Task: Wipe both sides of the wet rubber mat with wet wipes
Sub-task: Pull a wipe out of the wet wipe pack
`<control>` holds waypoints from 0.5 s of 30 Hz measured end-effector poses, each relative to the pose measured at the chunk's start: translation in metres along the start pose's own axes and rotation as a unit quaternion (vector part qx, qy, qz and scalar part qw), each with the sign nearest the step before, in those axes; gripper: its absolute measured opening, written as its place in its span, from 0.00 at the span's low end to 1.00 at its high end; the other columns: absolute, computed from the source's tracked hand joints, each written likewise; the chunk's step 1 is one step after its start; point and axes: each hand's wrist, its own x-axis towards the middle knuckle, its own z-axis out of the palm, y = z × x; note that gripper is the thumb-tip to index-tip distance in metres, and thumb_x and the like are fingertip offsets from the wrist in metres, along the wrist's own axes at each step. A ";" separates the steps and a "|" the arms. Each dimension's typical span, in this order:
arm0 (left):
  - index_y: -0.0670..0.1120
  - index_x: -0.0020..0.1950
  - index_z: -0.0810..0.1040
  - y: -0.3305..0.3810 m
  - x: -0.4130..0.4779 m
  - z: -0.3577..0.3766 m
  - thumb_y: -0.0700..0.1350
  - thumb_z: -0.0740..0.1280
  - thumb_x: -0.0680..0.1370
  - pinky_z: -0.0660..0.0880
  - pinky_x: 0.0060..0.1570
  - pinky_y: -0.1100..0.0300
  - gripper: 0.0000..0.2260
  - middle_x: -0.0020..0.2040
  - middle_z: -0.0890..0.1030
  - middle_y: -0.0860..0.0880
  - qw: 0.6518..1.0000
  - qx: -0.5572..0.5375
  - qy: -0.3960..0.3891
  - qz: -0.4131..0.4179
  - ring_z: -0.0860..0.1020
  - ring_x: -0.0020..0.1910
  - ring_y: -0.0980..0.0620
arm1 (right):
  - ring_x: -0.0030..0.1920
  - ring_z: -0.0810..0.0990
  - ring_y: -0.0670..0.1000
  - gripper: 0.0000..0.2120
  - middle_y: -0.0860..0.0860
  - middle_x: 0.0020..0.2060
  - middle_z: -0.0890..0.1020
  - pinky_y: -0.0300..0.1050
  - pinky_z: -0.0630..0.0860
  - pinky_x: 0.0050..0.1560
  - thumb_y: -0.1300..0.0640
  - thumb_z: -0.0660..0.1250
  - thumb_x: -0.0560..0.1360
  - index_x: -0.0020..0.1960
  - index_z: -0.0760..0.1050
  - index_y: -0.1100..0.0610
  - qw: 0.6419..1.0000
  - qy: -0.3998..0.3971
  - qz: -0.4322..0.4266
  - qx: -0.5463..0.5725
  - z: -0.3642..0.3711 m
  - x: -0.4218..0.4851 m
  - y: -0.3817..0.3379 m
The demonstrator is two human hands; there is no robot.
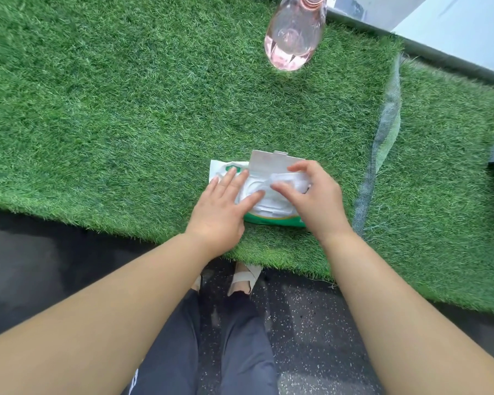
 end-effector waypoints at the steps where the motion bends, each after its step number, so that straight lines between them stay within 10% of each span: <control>1: 0.59 0.77 0.48 0.000 -0.001 0.000 0.49 0.58 0.79 0.34 0.71 0.52 0.29 0.78 0.41 0.47 1.000 -0.013 0.004 0.001 0.39 0.76 0.47 | 0.44 0.74 0.42 0.09 0.44 0.42 0.79 0.37 0.69 0.49 0.53 0.72 0.70 0.49 0.79 0.53 0.998 0.000 -0.029 -0.047 -0.001 0.001 0.002; 8: 0.52 0.66 0.73 0.018 0.005 -0.016 0.52 0.64 0.77 0.63 0.57 0.54 0.17 0.56 0.79 0.54 0.961 -0.204 0.169 -0.083 0.72 0.59 0.48 | 0.40 0.80 0.39 0.10 0.43 0.38 0.82 0.36 0.76 0.50 0.63 0.70 0.72 0.40 0.79 0.47 0.985 -0.116 0.053 0.121 -0.009 0.006 0.002; 15: 0.53 0.41 0.75 0.020 0.021 -0.018 0.48 0.66 0.77 0.65 0.38 0.60 0.05 0.34 0.73 0.58 0.898 -0.353 0.132 -0.228 0.75 0.40 0.50 | 0.35 0.72 0.47 0.12 0.49 0.32 0.74 0.38 0.70 0.36 0.59 0.74 0.67 0.35 0.70 0.55 0.965 -0.082 0.130 0.211 -0.017 0.005 0.010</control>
